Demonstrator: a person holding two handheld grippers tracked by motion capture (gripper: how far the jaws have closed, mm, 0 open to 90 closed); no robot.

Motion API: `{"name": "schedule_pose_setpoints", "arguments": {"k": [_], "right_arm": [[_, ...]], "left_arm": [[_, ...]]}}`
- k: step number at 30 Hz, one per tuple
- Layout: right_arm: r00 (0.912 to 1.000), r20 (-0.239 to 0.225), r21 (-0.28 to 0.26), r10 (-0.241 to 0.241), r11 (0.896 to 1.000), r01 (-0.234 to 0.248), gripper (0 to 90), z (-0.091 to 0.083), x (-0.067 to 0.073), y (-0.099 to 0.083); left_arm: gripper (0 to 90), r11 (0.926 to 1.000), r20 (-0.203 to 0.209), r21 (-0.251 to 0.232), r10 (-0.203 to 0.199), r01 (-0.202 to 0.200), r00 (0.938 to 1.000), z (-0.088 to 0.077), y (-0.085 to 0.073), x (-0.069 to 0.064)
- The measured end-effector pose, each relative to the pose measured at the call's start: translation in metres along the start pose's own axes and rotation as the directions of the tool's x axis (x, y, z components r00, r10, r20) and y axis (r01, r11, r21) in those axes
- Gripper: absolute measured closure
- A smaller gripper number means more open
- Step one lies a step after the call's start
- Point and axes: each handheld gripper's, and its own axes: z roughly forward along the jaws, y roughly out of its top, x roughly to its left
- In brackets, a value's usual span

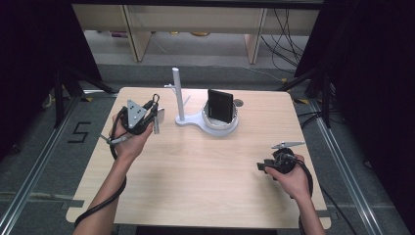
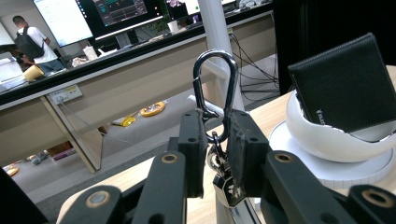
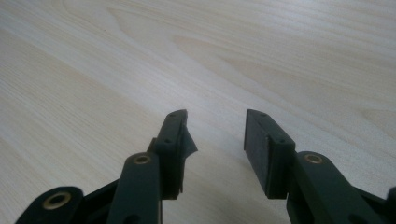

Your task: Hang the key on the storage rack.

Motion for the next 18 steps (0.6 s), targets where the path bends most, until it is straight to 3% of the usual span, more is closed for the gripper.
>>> {"name": "schedule_pose_setpoints", "arguments": {"k": [1,5,8,14,18], "right_arm": [[0.9985,0.055,-0.013,0.005,1.0,-0.004,60.1,0.001,0.002,0.0],[0.9985,0.055,0.04,-0.002,0.999,0.0,60.1,-0.002,0.003,0.001],[0.9985,0.054,0.011,-0.001,1.0,0.0,60.1,0.0,0.003,0.0],[0.9986,0.049,0.004,-0.021,1.0,0.021,60.0,-0.001,0.002,0.0],[0.9986,0.054,0.013,-0.001,1.0,0.0,60.0,-0.001,0.003,0.0]], "left_arm": [[75.9,1.0,0.002,-0.001,-0.001,0.001,1.0,0.0,0.001,0.0],[75.9,1.0,0.012,-0.007,-0.002,0.002,0.9999,0.002,0.005,-0.001],[75.9,1.0,0.018,-0.009,0.003,-0.003,0.9998,0.005,0.008,-0.002],[75.8,0.9999,0.029,-0.013,-0.002,0.002,0.9996,0.01,0.011,-0.004],[75.8,0.9999,0.031,-0.011,0.0,0.0,0.9995,0.011,0.013,-0.005]]}}
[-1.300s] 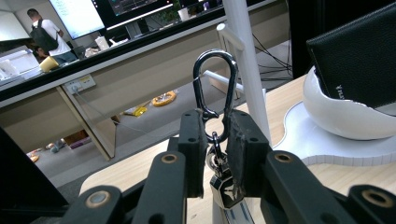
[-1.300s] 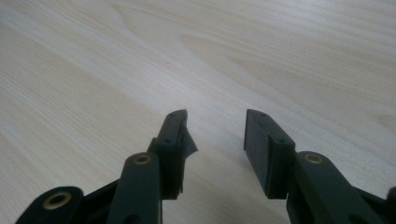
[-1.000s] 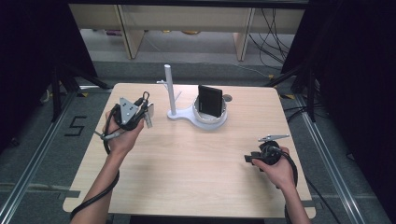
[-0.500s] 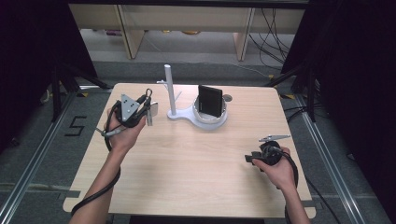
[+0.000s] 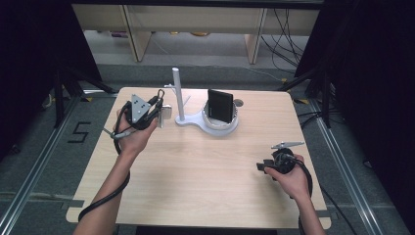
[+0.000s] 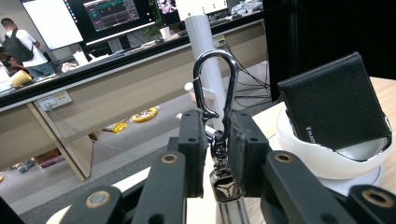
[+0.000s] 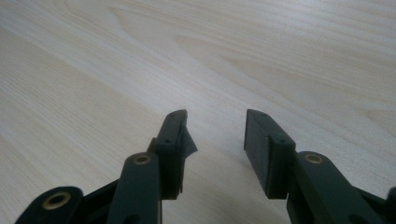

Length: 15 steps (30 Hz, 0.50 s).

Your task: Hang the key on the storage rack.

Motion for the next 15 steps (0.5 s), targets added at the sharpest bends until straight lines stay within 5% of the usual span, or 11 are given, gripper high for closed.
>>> {"name": "schedule_pose_setpoints", "arguments": {"k": [9,15], "right_arm": [[0.9996,-0.018,-0.017,-0.021,1.0,0.021,60.0,0.0025,-0.001,-0.0004],[0.9994,-0.006,0.023,-0.034,0.999,0.034,60.0,0.0004,-0.0013,0.0008]], "left_arm": [[75.8,0.9999,0.002,0.001,-0.016,0.016,0.9999,0.0055,0.001,0.0028],[75.8,0.9996,0.003,0.015,-0.023,0.023,0.9997,0.0108,-0.0002,0.0054]]}}
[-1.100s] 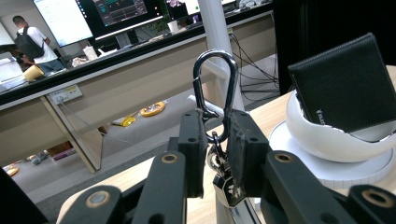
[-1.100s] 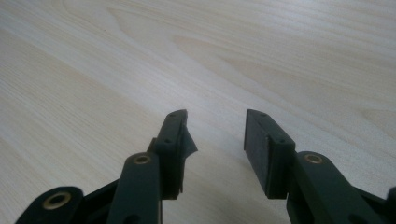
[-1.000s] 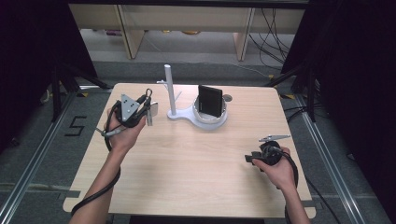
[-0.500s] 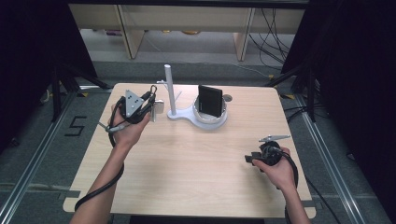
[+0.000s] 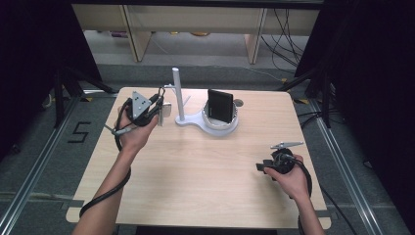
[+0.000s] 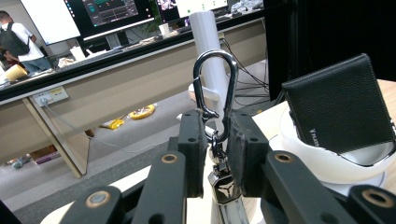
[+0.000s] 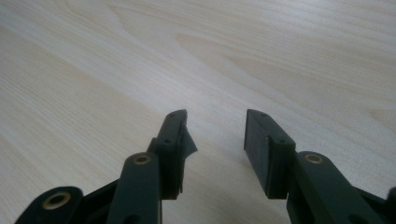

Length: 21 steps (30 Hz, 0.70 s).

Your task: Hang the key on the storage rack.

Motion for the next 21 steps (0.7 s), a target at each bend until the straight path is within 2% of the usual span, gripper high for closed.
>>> {"name": "schedule_pose_setpoints", "arguments": {"k": [16,17,18,20,21], "right_arm": [[1.0,-0.003,-0.001,0.003,1.0,-0.003,60.0,0.0,0.0,0.0],[1.0,-0.001,-0.005,0.004,1.0,-0.004,60.0,0.0,0.0,0.0],[0.9999,-0.002,-0.031,0.017,0.999,-0.017,60.0,0.001,0.001,-0.001],[0.998,-0.061,-0.038,0.013,0.999,-0.015,60.0,0.002,-0.001,-0.001],[0.9986,-0.051,-0.037,0.012,0.999,-0.014,60.0,0.002,-0.001,-0.001]], "left_arm": [[75.8,0.9997,-0.001,0.026,0.0,0.0,1.0,0.014,-0.001,0.004],[75.8,0.9997,0.0,0.025,-0.002,0.002,1.0,0.015,-0.001,0.004],[75.8,0.9996,-0.001,0.027,-0.001,0.001,1.0,0.016,-0.001,0.005],[75.9,0.9995,-0.001,0.031,0.001,-0.001,1.0,0.017,-0.001,0.005],[75.8,0.9995,-0.001,0.031,0.002,-0.002,1.0,0.018,-0.001,0.005]]}}
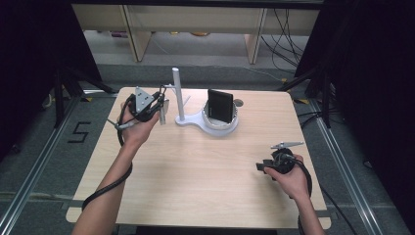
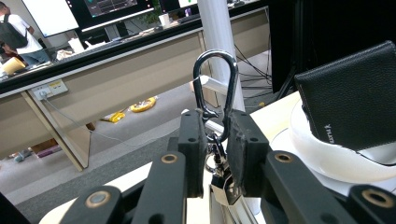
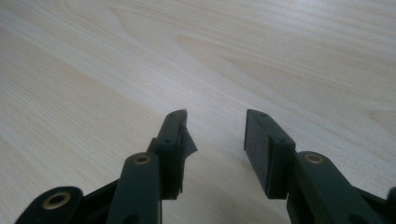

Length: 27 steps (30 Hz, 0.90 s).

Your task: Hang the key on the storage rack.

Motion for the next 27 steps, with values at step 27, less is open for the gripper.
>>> {"name": "schedule_pose_setpoints", "arguments": {"k": [27], "right_arm": [[0.9998,-0.007,0.004,0.02,1.0,-0.02,60.0,-0.002,0.0,0.0]], "left_arm": [[75.8,0.9994,0.027,0.031,-0.015,0.014,0.9995,0.018,0.005,0.006]]}}
